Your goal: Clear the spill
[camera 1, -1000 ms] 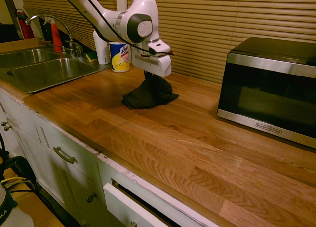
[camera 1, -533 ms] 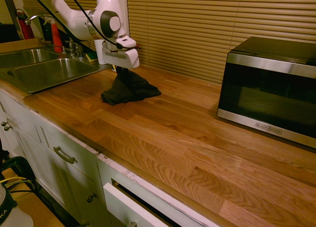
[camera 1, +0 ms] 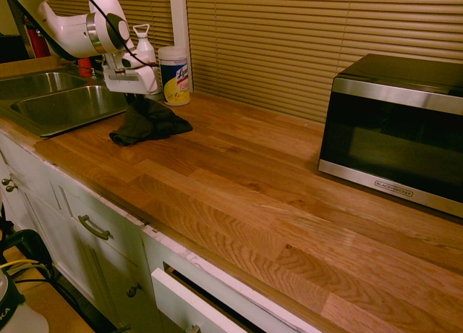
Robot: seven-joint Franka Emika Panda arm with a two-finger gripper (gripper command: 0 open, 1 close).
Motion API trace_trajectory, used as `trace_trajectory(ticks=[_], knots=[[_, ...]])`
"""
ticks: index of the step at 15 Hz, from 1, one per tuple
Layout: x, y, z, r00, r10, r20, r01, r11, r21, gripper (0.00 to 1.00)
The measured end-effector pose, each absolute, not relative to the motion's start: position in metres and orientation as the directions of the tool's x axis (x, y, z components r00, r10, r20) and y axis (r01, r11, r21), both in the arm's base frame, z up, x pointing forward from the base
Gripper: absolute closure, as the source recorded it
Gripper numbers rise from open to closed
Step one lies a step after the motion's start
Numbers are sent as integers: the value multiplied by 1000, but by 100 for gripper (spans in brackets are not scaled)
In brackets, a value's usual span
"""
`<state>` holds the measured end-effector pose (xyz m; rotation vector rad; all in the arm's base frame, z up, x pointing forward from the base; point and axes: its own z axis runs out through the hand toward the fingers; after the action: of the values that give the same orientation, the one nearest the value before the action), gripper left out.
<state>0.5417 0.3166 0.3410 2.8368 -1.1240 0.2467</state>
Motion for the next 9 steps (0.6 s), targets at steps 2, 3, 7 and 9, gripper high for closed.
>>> trace_trajectory(ticks=[2,3,7,9], knots=[[537,352,341,737,-650,185,-664,-747,22,100],[533,367,340,745,-641,186,-655,-755,24,100],[534,393,336,756,-623,202,-643,-764,51,0],[534,399,335,761,-613,213,-635,-771,50,0]])
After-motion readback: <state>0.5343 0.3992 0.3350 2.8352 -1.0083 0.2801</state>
